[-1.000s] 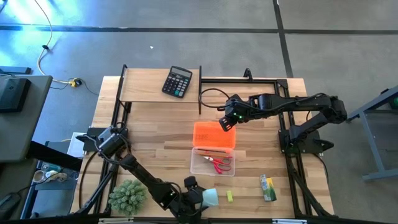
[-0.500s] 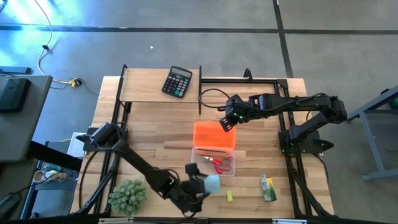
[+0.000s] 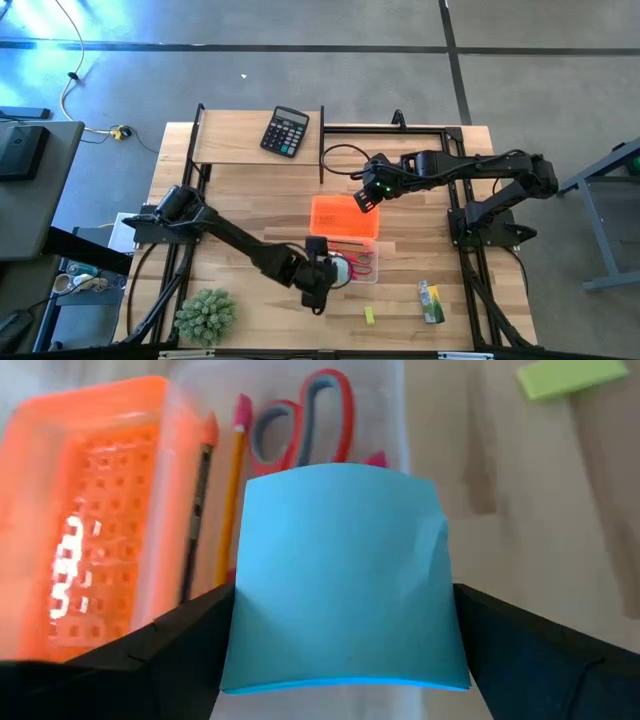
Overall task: Pack school essentials
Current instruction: Put the sticky note into the supply box
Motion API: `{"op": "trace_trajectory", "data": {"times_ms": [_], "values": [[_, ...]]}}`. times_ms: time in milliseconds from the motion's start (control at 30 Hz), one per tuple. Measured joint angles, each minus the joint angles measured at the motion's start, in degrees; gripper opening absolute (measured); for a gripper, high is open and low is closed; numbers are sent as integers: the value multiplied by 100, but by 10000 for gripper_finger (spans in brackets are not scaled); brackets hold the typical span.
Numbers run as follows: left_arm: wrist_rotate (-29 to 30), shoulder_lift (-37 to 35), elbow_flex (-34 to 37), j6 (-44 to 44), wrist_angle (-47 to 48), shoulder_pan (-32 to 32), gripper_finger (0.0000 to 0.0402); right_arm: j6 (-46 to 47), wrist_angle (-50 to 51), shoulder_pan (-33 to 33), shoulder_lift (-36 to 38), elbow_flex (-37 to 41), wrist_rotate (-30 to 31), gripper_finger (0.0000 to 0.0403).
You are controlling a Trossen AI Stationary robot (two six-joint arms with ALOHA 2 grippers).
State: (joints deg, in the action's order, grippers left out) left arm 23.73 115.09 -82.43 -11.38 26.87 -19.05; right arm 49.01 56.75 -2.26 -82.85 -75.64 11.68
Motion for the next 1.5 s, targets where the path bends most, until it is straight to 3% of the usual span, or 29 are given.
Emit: {"op": "trace_trajectory", "data": {"times_ms": [400, 633, 833, 1067, 1300, 1500], "values": [[-569, 0, 0, 155, 37, 430, 339, 70, 45, 0, 0, 0, -66, 129], [-1217, 0, 0, -3, 167, 794, 339, 146, 46, 0, 0, 0, -120, 129], [-1287, 2, 0, -92, 270, 1014, 339, 199, 51, 0, 0, 0, -122, 129], [-1334, 4, 0, -258, 291, 1043, 339, 219, 66, 0, 0, 0, -120, 129], [-1917, 4, 0, -78, 290, 1043, 339, 345, 66, 0, 0, 0, -118, 129], [-1990, 7, 0, 102, 202, 1038, 341, 352, 64, 0, 0, 0, -69, 129]]}}
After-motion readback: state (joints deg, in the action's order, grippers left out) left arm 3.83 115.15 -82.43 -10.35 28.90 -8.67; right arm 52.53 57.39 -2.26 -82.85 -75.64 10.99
